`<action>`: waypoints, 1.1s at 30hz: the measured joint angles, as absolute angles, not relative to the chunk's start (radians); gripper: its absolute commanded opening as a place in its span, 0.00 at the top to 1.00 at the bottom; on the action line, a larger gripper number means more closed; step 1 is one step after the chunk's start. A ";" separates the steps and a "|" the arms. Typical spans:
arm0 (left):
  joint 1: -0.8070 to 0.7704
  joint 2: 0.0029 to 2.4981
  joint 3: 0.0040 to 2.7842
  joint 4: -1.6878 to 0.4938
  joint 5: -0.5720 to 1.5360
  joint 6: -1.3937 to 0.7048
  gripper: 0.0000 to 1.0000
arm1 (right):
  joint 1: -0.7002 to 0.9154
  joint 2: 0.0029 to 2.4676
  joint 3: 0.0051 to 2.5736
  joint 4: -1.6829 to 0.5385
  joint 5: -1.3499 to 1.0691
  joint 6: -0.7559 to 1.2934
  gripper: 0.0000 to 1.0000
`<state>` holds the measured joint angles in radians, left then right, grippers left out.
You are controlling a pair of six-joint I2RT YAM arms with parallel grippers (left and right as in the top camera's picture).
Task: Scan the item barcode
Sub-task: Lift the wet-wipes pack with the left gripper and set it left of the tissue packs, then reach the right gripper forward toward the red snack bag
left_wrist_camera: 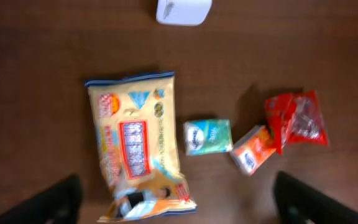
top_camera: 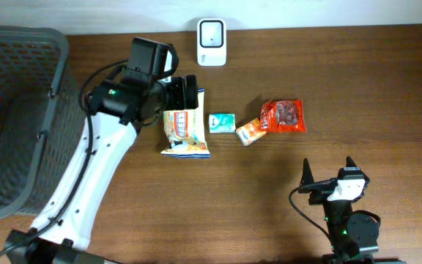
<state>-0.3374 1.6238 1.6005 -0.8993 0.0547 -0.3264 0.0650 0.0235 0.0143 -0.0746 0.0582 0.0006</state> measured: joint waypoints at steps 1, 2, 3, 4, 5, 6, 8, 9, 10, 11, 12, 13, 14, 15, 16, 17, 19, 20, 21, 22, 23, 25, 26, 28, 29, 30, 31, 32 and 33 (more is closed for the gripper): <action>-0.337 1.619 1.602 -0.946 0.041 -0.316 0.01 | 0.065 0.023 0.014 -0.075 0.058 0.000 0.02; -0.337 1.622 1.601 -0.971 0.033 -0.313 0.01 | 0.065 0.023 0.014 -0.075 0.058 0.001 0.02; -0.337 1.625 1.601 -0.987 0.027 -0.312 0.01 | 0.065 0.023 0.014 -0.075 0.058 0.001 0.02; -0.337 1.627 1.601 -1.013 0.017 -0.309 0.01 | 0.065 0.023 0.014 -0.075 0.058 0.000 0.02; -0.337 1.627 1.600 -1.021 0.013 -0.308 0.01 | 0.065 0.023 0.014 -0.075 0.058 0.000 0.02; -0.337 1.627 1.600 -1.029 0.009 -0.306 0.01 | 0.065 0.023 0.014 -0.075 0.058 -0.001 0.01; -0.337 1.627 1.594 -1.030 0.006 -0.306 0.01 | 0.065 0.023 0.014 -0.075 0.058 0.000 0.02; -0.337 1.627 1.591 -1.029 0.003 -0.306 0.01 | 0.065 0.023 0.014 -0.075 0.058 0.001 0.02; -0.337 1.627 1.589 -1.030 0.002 -0.306 0.01 | 0.065 0.023 0.014 -0.075 0.058 0.000 0.02; -0.337 1.627 1.589 -1.029 0.001 -0.306 0.01 | 0.065 0.023 0.014 -0.075 0.058 0.000 0.02; -0.337 1.627 1.589 -1.030 -0.001 -0.306 0.01 | 0.065 0.023 0.014 -0.075 0.058 0.000 0.01; -0.337 1.627 1.589 -1.029 -0.001 -0.306 0.01 | 0.065 0.023 0.014 -0.075 0.058 0.000 0.02; -0.337 1.627 1.589 -1.029 -0.001 -0.306 0.01 | 0.065 0.023 0.014 -0.075 0.058 0.001 0.02; -0.337 1.627 1.589 -1.030 -0.001 -0.306 0.01 | 0.065 0.023 0.014 -0.075 0.059 0.000 0.01; -0.337 1.627 1.589 -1.029 -0.001 -0.306 0.01 | 0.065 0.023 0.014 -0.074 0.058 0.001 0.01; -0.337 1.627 1.589 -1.029 -0.001 -0.306 0.01 | 0.065 0.023 0.014 -0.063 0.049 0.004 0.01; -0.337 1.627 1.589 -1.029 -0.001 -0.306 0.01 | 0.065 0.024 0.011 0.027 -0.043 0.041 0.01; -0.337 1.627 1.589 -1.029 -0.001 -0.306 0.01 | 0.065 0.022 0.011 0.084 -0.120 0.062 0.02; -0.337 1.627 1.589 -1.030 -0.001 -0.306 0.01 | 0.065 0.023 0.011 0.114 -0.169 0.073 0.02; -0.337 1.627 1.589 -1.029 -0.001 -0.306 0.01 | 0.065 0.022 0.011 0.133 -0.212 0.083 0.02; -0.337 1.627 1.589 -1.029 -0.001 -0.306 0.01 | 0.065 0.023 0.011 0.133 -0.259 0.089 0.02; -0.337 1.627 1.589 -1.029 -0.001 -0.306 0.01 | 0.065 0.023 0.011 0.136 -0.318 0.098 0.02; -0.337 1.627 1.589 -1.029 -0.001 -0.306 0.01 | 0.065 0.023 0.011 0.136 -0.347 0.105 0.02; -0.337 1.627 1.589 -1.029 -0.001 -0.306 0.01 | 0.065 0.023 0.011 0.165 -0.373 0.133 0.02; -0.337 1.627 1.589 -1.029 -0.001 -0.306 0.01 | 0.065 0.023 0.011 0.189 -0.384 0.144 0.01; -0.337 1.627 1.589 -1.030 -0.001 -0.306 0.01 | 0.065 0.023 0.011 0.217 -0.388 0.155 0.01; -0.337 1.627 1.589 -1.029 -0.001 -0.306 0.01 | 0.065 0.023 0.011 0.245 -0.391 0.162 0.01; -0.337 1.627 1.589 -1.030 -0.001 -0.306 0.01 | 0.065 0.023 0.011 0.263 -0.387 0.163 0.02; -0.337 1.627 1.589 -1.029 -0.001 -0.306 0.01 | 0.065 0.022 0.011 0.272 -0.377 0.167 0.01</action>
<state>-0.3374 1.6272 1.5887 -1.0294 -0.0013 -0.3058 0.0650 0.0223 0.0109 0.2718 -0.3775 0.1673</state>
